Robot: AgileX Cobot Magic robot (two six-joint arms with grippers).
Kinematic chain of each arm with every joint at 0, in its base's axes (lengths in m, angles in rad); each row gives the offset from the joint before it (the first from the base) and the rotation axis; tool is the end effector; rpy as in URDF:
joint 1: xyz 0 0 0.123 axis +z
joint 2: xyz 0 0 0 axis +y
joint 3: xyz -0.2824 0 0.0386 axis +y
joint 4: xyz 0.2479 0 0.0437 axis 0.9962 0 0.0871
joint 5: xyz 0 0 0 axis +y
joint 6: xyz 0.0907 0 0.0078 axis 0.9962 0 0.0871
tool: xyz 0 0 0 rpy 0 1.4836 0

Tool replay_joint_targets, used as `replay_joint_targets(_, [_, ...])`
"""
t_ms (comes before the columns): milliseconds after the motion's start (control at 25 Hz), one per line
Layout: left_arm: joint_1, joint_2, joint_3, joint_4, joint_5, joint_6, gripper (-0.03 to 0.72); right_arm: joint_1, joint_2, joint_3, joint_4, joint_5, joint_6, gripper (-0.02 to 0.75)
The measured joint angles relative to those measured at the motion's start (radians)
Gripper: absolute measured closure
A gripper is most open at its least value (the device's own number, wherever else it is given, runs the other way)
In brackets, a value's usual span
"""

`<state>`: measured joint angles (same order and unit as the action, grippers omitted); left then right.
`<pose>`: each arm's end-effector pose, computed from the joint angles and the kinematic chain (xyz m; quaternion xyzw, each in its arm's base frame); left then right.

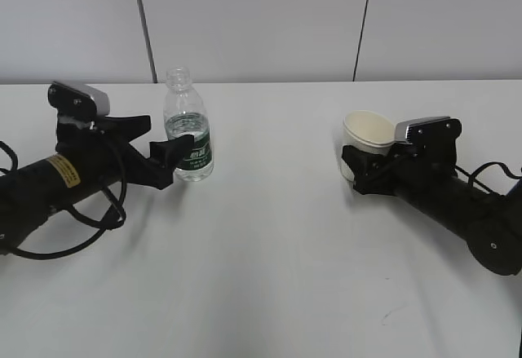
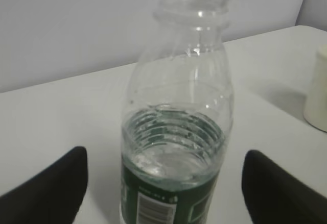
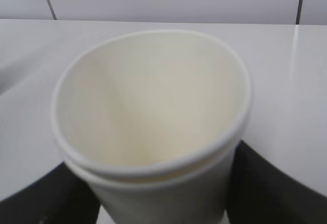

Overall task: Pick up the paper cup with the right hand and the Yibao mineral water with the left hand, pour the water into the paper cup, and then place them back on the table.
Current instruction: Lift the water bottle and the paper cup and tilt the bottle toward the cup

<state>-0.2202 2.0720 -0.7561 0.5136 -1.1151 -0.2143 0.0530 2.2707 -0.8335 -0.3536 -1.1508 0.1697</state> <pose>0.3375 -0.1167 0.1093 0.2374 0.7209 -0.2323 0.6082 0.3699 0.0484 0.0550 -0.1125 0.7697 0.1477 0.6108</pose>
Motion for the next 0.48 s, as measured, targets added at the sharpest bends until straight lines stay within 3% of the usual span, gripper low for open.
replay_joint_targets(480, [-0.033,0.131,-0.180,0.003,0.046,-0.001,0.125,0.000,0.000,0.000,-0.007,0.000,0.000,0.238])
